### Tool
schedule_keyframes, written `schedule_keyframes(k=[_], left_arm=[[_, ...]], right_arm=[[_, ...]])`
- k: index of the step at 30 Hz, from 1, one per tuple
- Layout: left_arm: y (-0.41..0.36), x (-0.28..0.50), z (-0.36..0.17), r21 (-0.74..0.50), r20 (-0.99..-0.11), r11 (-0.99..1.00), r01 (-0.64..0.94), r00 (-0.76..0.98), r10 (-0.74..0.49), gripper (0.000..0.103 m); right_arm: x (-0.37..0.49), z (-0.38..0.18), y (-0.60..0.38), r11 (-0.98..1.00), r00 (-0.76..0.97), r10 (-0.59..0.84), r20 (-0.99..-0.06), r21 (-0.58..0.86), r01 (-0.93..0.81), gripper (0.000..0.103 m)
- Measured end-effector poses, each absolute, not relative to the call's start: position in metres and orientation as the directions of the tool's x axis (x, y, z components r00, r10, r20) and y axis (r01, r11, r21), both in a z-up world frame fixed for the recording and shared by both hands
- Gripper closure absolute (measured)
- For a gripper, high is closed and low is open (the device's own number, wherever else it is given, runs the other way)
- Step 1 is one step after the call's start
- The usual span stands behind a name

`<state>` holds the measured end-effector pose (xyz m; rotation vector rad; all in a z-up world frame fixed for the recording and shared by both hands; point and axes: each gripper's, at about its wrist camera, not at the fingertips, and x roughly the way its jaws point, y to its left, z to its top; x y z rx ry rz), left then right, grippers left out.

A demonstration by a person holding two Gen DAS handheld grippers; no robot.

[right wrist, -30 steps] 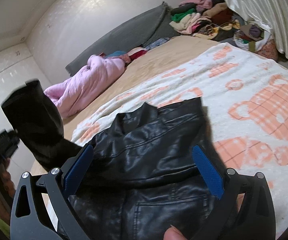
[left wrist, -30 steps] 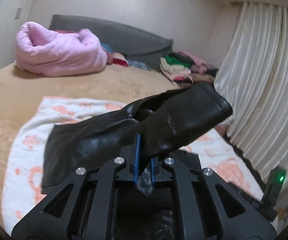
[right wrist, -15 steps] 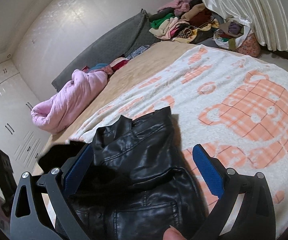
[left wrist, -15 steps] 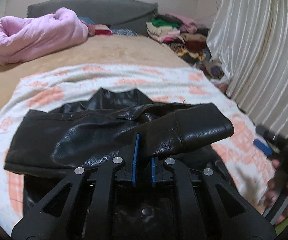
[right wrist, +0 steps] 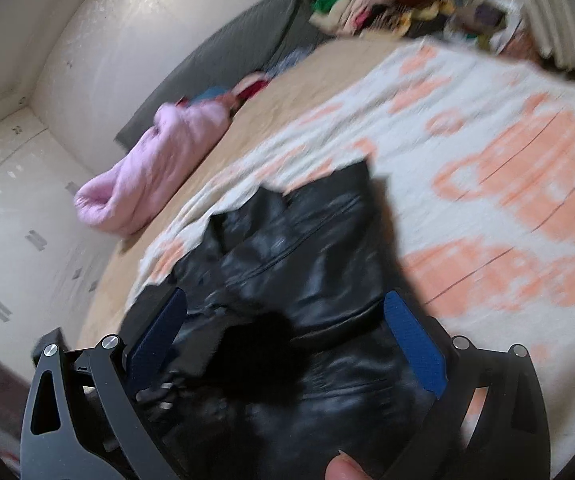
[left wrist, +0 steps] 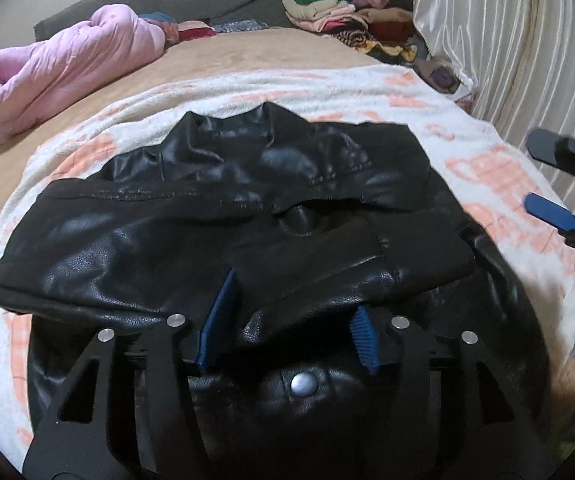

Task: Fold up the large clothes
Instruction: 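Open the left tool to release the sleeve and withdraw it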

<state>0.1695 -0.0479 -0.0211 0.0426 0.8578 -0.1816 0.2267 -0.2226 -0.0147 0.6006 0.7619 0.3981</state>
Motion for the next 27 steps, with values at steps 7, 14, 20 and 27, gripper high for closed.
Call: schedule_keyframes(k=[7,14,20,27], left_arm=[[-0.044,0.155,-0.027,-0.018,-0.778,0.979,0.204,0.612,-0.141,0.028],[-0.035,0.136,-0.023,-0.101,-0.77,0.963,0.251,0.593,-0.235,0.012],[-0.014,0.126,-0.009,-0.145,-0.747,0.964,0.225,0.614,-0.256,0.012],[0.052,0.129,0.016,-0.17,-0.689,0.982,0.08,0.703,-0.177,0.011]], right_arm=[[0.252,-0.036,-0.178,0.693,0.52,0.658,-0.544,0.708,-0.136,0.014],[0.261,-0.05,-0.151,0.675,0.456,0.689,-0.563,0.728,-0.122,0.022],[0.266,-0.053,-0.143,0.705,0.457,0.665,-0.591,0.699,-0.122,0.027],[0.276,-0.042,-0.127,0.788,0.494,0.59,-0.638,0.587,-0.183,0.06]])
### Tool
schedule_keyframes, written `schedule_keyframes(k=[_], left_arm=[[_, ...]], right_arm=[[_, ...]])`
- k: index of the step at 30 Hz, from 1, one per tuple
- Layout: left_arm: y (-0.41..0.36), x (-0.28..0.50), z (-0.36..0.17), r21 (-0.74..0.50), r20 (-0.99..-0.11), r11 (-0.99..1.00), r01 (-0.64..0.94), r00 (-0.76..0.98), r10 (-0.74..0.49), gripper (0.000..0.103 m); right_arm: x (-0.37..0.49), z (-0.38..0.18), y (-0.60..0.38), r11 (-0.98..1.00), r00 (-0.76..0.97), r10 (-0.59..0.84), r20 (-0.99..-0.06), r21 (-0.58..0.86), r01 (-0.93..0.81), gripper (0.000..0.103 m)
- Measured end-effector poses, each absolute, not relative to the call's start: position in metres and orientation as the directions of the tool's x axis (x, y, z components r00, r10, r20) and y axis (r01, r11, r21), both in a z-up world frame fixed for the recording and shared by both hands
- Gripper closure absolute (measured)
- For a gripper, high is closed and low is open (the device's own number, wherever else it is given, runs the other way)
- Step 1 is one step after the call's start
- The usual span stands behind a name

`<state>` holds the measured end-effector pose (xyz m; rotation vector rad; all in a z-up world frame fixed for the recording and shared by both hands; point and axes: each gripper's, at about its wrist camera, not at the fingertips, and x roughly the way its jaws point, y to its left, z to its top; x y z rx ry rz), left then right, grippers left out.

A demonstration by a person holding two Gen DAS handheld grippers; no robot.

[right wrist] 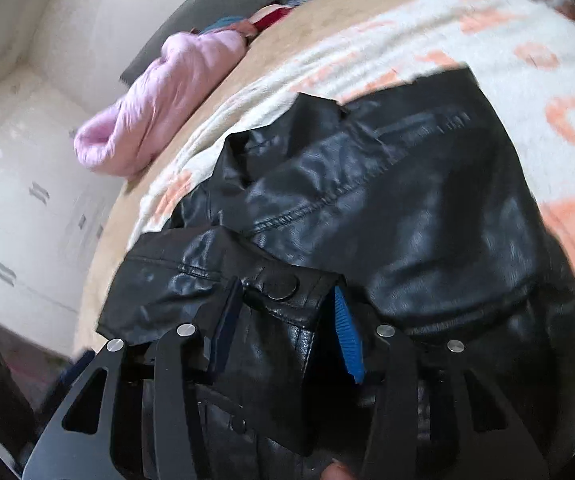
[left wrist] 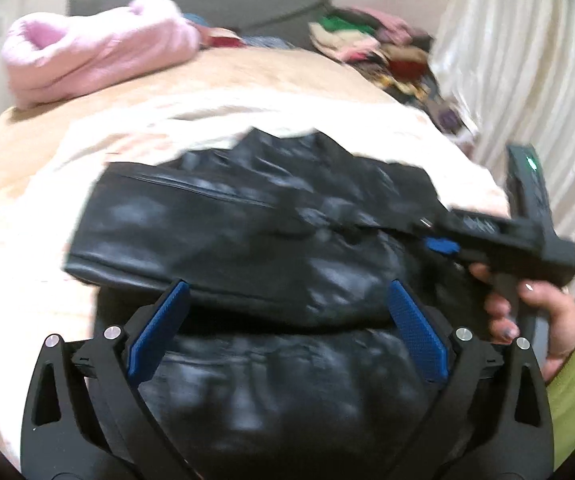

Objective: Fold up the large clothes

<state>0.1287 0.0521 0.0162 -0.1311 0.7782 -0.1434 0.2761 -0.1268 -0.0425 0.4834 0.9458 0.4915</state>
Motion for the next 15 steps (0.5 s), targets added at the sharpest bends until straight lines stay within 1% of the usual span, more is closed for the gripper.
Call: schedule_keyframes(k=[1,3,5,8,11,13,15], left_arm=[[0.063,0.13,0.018,-0.175,-0.683,0.983,0.057,0.712,-0.163,0.011],[0.091,0.136,0.02,-0.19,-0.676,0.982,-0.016,0.727,-0.119,0.011],[0.117,0.14,0.023,-0.216,-0.672,0.973,-0.08,0.735,-0.089,0.011],[0.148,0.146,0.032,-0.244,-0.657,0.959,-0.148,0.752,-0.051,0.011],[0.171,0.154,0.042,-0.247,-0.646,0.947,-0.204,0.764,-0.004,0.011],[0.181,0.159,0.047,-0.267,-0.634,0.939,-0.217,0.773,-0.002,0.011],[0.187,0.167,0.052,-0.275,-0.629,0.938,-0.209,0.777,-0.011,0.011]], right_arm=[[0.276,-0.034,-0.122,0.811,0.513,0.569,-0.643,0.542,-0.22,0.067],[0.275,-0.017,-0.115,0.83,0.554,0.55,-0.624,0.483,-0.279,0.098],[0.274,0.004,-0.112,0.822,0.576,0.566,-0.589,0.458,-0.339,0.098],[0.271,0.043,-0.111,0.832,0.635,0.554,-0.538,0.368,-0.414,0.099],[0.272,0.079,-0.119,0.841,0.682,0.54,-0.493,0.305,-0.446,0.099],[0.271,0.099,-0.129,0.848,0.711,0.53,-0.462,0.268,-0.458,0.099],[0.273,0.106,-0.138,0.862,0.731,0.506,-0.458,0.24,-0.446,0.099]])
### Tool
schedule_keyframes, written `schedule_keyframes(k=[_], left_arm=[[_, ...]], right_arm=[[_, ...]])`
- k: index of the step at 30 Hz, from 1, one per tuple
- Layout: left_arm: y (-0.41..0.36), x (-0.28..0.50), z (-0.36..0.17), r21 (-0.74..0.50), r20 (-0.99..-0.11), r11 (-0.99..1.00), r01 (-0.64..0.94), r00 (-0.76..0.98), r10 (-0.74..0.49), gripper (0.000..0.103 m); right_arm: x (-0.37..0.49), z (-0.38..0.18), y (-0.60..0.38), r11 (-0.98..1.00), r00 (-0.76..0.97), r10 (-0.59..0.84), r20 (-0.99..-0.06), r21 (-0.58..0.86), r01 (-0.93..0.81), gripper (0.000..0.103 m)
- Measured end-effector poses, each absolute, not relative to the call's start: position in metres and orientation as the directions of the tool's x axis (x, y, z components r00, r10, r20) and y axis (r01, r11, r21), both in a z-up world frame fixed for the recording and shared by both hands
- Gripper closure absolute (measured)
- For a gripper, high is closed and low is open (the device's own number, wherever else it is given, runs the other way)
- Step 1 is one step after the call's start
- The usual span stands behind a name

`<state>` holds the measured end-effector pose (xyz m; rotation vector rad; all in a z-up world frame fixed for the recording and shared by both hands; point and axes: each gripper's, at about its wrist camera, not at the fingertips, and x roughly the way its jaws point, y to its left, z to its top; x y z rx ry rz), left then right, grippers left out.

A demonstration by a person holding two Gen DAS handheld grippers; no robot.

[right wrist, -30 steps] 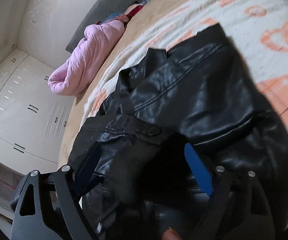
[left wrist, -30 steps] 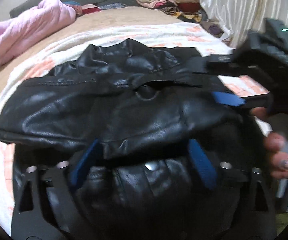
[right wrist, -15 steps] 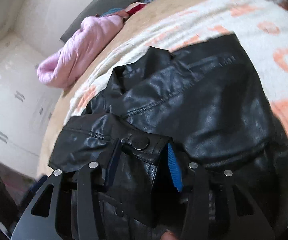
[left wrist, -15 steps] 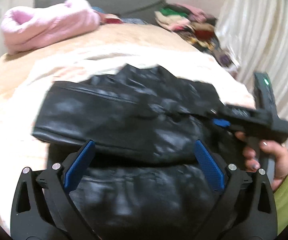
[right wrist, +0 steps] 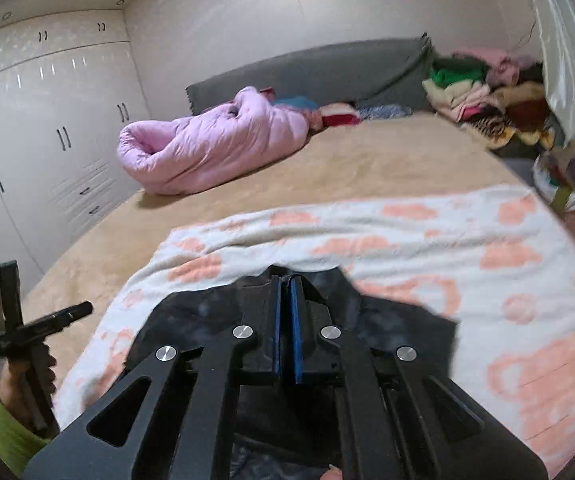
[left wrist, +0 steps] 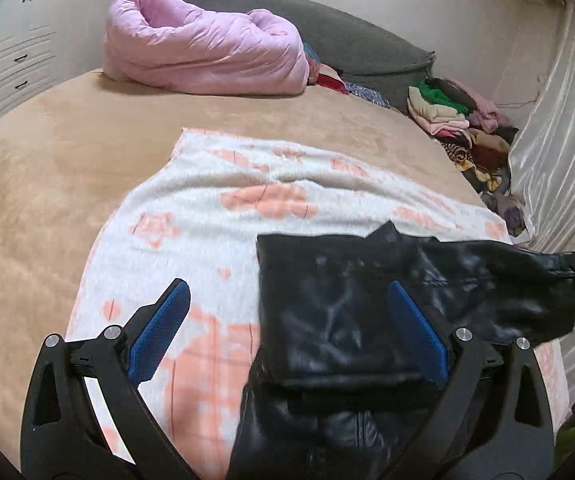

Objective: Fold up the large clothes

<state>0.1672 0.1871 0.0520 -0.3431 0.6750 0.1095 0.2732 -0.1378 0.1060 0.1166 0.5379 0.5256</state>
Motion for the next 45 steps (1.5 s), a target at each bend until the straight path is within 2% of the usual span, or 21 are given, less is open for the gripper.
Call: schedule_keyframes(k=[6,8,10,11,13,16,21,24,34,41,44,45], left_arm=[[0.178,0.194,0.042,-0.283,-0.634,0.947,-0.151,0.77,-0.067,0.013],[0.17,0.204,0.034,-0.3,-0.637,0.946,-0.118,0.764,-0.107,0.028],[0.164,0.217,0.024,-0.296,-0.65,0.951,-0.086,0.748,-0.135,0.052],[0.159,0.222,0.018,-0.29,-0.661,0.955,-0.07,0.735,-0.147,0.057],[0.151,0.229,0.007,-0.292,-0.677,0.956,-0.043,0.716,-0.174,0.075],[0.143,0.239,-0.015,-0.306,-0.715,0.952,-0.016,0.665,-0.218,0.083],[0.135,0.247,-0.04,-0.303,-0.763,0.953,-0.008,0.601,-0.238,0.083],[0.136,0.247,-0.043,-0.312,-0.764,0.95,-0.007,0.596,-0.247,0.083],[0.127,0.25,-0.053,-0.229,-0.786,0.973,0.015,0.588,-0.193,0.083],[0.13,0.251,-0.054,-0.242,-0.784,0.97,0.012,0.586,-0.203,0.083],[0.128,0.251,-0.053,-0.215,-0.788,0.977,0.017,0.588,-0.183,0.083],[0.128,0.251,-0.053,-0.212,-0.788,0.977,0.017,0.588,-0.182,0.083]], right_arm=[[0.276,0.088,-0.154,0.888,0.739,0.459,-0.493,0.218,-0.405,0.099],[0.279,0.078,-0.156,0.895,0.736,0.444,-0.511,0.219,-0.388,0.099],[0.283,0.067,-0.157,0.907,0.736,0.419,-0.532,0.218,-0.359,0.099],[0.284,0.062,-0.159,0.911,0.735,0.411,-0.54,0.219,-0.348,0.099],[0.285,0.054,-0.162,0.916,0.733,0.401,-0.55,0.226,-0.331,0.099],[0.287,0.046,-0.166,0.921,0.732,0.389,-0.559,0.237,-0.309,0.099],[0.291,0.038,-0.171,0.928,0.735,0.372,-0.567,0.251,-0.276,0.099],[0.295,0.032,-0.172,0.931,0.731,0.364,-0.577,0.257,-0.26,0.099],[0.303,0.022,-0.169,0.943,0.715,0.332,-0.616,0.243,-0.228,0.097],[0.297,0.013,-0.178,0.97,0.732,0.239,-0.638,0.189,-0.152,0.093],[0.293,0.008,-0.172,0.962,0.722,0.27,-0.636,0.211,-0.174,0.085],[0.293,0.008,-0.167,0.959,0.718,0.281,-0.637,0.216,-0.184,0.077]])
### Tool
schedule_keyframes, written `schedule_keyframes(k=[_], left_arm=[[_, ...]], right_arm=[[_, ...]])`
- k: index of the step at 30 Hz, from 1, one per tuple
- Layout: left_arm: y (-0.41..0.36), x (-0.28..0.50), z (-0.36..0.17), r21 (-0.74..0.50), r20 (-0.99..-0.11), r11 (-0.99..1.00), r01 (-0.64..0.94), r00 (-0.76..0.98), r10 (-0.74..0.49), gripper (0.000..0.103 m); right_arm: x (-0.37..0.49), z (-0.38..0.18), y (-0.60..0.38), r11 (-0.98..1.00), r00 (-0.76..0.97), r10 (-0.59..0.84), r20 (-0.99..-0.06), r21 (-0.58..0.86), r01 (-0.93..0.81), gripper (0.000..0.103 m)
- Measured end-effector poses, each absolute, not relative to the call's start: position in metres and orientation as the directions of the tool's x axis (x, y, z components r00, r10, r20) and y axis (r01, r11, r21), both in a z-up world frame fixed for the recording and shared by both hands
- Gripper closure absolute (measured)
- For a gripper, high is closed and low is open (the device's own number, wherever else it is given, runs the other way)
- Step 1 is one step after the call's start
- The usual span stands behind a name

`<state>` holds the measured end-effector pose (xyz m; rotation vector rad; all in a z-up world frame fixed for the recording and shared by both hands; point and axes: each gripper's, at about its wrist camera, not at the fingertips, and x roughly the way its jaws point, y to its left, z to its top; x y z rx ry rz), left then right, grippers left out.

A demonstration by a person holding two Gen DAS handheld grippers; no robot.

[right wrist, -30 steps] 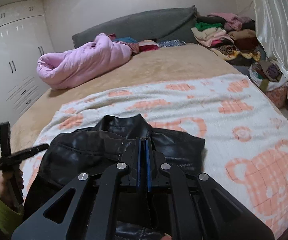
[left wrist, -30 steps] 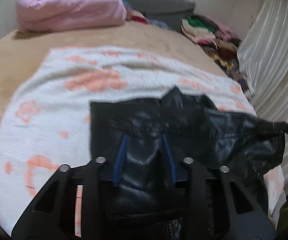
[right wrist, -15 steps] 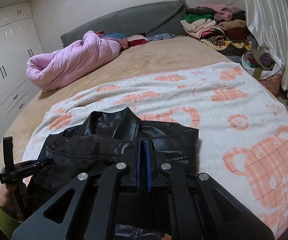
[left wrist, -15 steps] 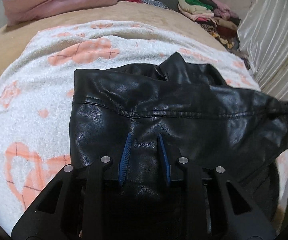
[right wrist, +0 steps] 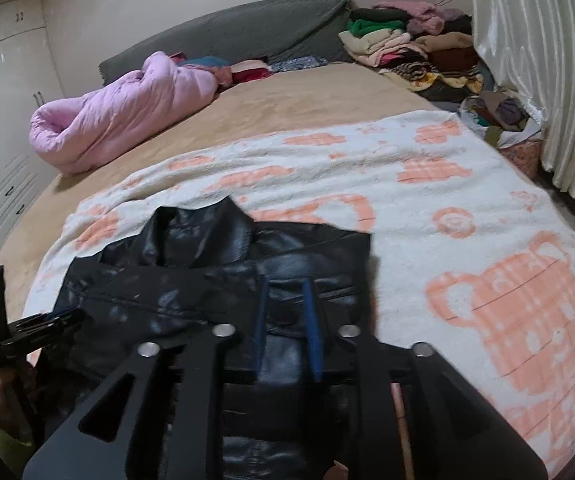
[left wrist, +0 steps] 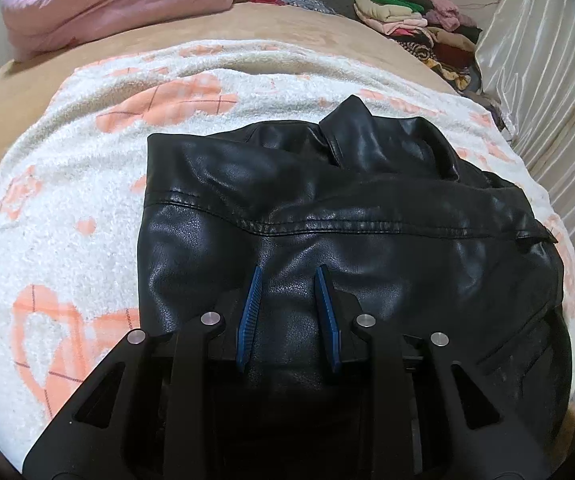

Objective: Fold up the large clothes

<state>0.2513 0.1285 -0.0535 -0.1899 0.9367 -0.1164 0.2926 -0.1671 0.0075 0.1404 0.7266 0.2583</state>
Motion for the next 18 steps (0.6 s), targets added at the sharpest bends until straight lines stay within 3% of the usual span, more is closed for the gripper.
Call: schedule_keyframes(k=[1,6,13,18], left_arm=[[0.128,0.251,-0.054,-0.211,-0.788,0.977,0.017,0.588,-0.18,0.083],[0.127,0.25,-0.054,-0.215,-0.786,0.977,0.011,0.592,-0.179,0.084],[0.115,0.249,-0.055,-0.145,-0.794,0.989,0.025,0.594,-0.132,0.084],[0.117,0.25,-0.056,-0.16,-0.791,0.987,0.025,0.595,-0.144,0.084]], right_arm=[[0.293,0.007,-0.159,0.954,0.712,0.298,-0.636,0.218,-0.204,0.071],[0.299,0.006,-0.112,0.939,0.684,0.338,-0.646,0.183,-0.291,0.069],[0.32,-0.02,-0.063,0.931,0.611,0.318,-0.725,0.119,-0.344,0.051],[0.341,-0.067,-0.07,0.951,0.511,0.273,-0.815,0.149,-0.27,0.053]])
